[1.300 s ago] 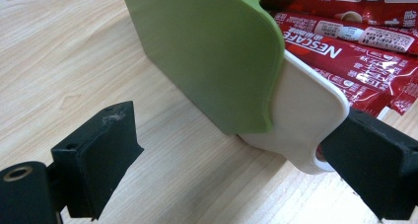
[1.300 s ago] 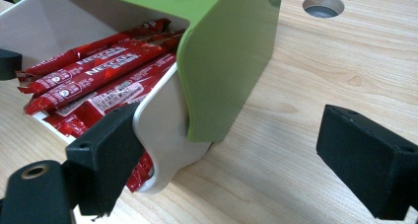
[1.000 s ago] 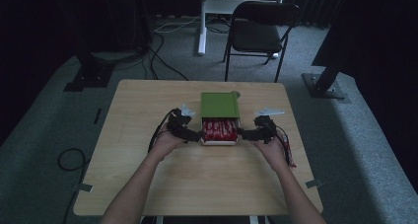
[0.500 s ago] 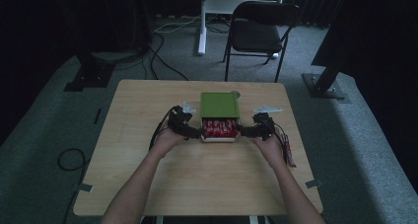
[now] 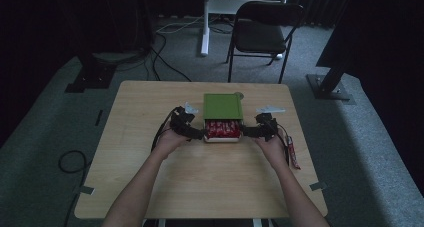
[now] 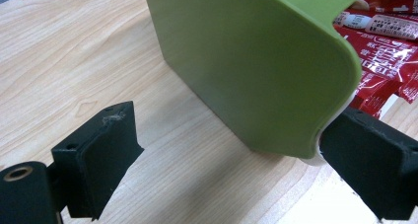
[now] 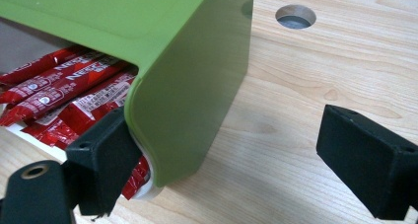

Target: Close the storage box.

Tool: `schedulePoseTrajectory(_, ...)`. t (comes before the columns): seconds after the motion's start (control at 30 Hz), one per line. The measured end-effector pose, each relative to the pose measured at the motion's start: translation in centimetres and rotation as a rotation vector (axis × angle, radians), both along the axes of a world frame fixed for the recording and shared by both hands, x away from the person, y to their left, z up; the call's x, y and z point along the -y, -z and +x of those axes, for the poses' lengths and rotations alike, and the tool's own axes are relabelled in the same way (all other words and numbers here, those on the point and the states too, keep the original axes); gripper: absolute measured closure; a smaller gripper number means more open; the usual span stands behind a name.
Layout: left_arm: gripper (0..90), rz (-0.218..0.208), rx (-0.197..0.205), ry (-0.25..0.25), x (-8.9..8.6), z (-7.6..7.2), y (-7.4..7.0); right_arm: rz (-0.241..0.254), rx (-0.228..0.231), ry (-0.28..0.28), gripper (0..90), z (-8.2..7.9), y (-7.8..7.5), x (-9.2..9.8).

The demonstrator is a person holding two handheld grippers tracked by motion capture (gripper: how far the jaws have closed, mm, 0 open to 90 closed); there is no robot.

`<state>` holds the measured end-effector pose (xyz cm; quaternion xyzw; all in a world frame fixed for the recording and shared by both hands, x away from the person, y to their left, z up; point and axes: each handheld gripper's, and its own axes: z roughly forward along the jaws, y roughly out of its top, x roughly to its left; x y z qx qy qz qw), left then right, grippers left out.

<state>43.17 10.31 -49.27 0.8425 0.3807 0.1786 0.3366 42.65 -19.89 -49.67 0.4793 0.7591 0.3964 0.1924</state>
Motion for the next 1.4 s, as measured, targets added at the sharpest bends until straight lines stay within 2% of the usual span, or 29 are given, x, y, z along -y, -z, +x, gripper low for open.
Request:
schedulePoseTrajectory(0.2,9.2,-0.005,-0.004,-0.001,0.0,-0.1,0.0,0.016,-0.007,-0.001,10.4,0.1,0.1,0.1)
schedulePoseTrajectory(0.27,9.2,-0.012,-0.004,0.014,0.0,-0.2,0.0,0.022,-0.005,-0.005,10.4,0.0,0.1,0.0)
schedulePoseTrajectory(0.37,9.2,0.008,0.016,0.02,0.3,-0.7,-0.2,0.031,0.006,-0.019,10.4,-0.3,0.2,0.0)
schedulePoseTrajectory(0.57,9.1,-0.012,0.035,0.028,0.6,-1.4,-0.8,0.058,0.012,-0.015,10.3,-0.6,0.0,0.2)
schedulePoseTrajectory(0.7,9.2,-0.026,0.062,0.03,0.5,-2.0,-1.0,0.055,0.034,-0.005,10.3,-1.0,-0.2,0.2)
schedulePoseTrajectory(0.8,9.2,-0.025,0.086,0.029,0.3,-2.4,-1.0,0.075,0.045,0.001,10.4,-1.2,-0.3,0.5)
schedulePoseTrajectory(0.9,9.2,-0.056,0.099,0.025,0.0,-2.7,-1.0,0.08,0.051,0.009,10.4,-1.4,-0.5,0.8)
schedulePoseTrajectory(1.0,9.2,-0.061,0.119,0.022,-0.3,-3.0,-1.2,0.066,0.06,0.011,10.4,-1.7,-0.6,0.8)
schedulePoseTrajectory(1.27,9.1,-0.073,0.112,0.033,-0.5,-3.8,-1.3,0.061,0.08,0.007,10.4,-2.4,-0.7,0.9)
schedulePoseTrajectory(1.4,9.1,-0.084,0.112,0.028,-0.7,-4.3,-1.4,0.058,0.081,-0.016,10.5,-2.6,-0.6,1.3)
